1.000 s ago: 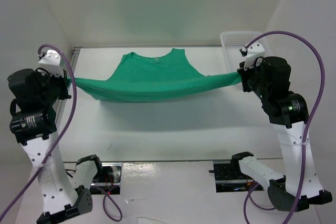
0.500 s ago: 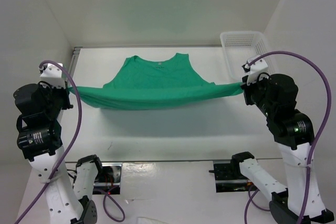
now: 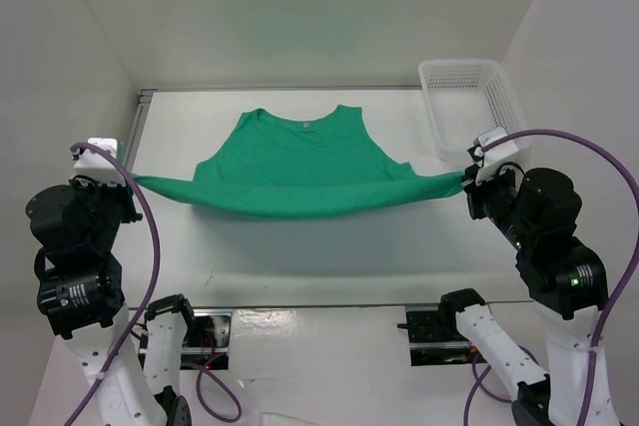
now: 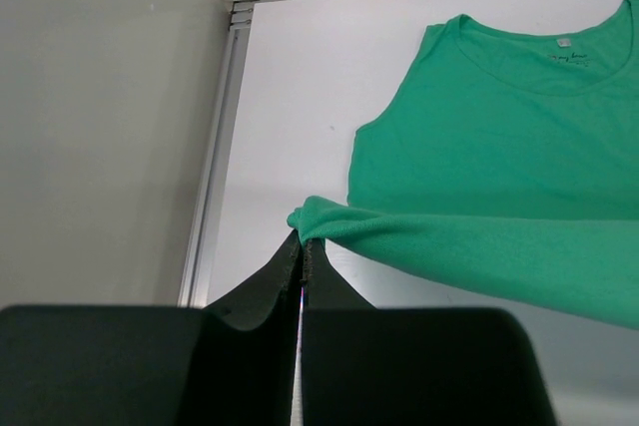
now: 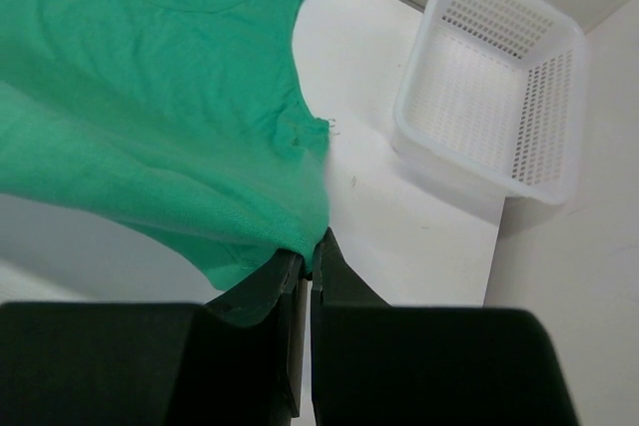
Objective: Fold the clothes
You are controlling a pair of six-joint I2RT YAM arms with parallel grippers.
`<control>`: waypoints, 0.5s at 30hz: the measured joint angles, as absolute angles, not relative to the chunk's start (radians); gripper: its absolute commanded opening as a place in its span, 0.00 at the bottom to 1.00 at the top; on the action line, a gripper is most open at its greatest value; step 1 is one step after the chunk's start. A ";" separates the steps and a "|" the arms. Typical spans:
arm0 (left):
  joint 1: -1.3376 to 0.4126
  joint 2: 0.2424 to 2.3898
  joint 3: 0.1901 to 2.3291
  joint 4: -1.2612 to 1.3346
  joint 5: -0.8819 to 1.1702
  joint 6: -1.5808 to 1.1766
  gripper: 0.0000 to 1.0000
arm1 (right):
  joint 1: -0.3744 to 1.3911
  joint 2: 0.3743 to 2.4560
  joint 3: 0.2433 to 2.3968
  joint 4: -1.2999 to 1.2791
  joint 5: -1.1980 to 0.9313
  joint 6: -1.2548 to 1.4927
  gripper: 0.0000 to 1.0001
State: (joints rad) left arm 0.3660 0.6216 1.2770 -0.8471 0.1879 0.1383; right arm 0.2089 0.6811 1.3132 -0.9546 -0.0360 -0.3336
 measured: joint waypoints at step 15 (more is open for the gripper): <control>0.366 0.496 1.195 -0.857 0.187 0.105 0.00 | 0.202 0.577 1.239 -0.950 -0.051 -0.322 0.00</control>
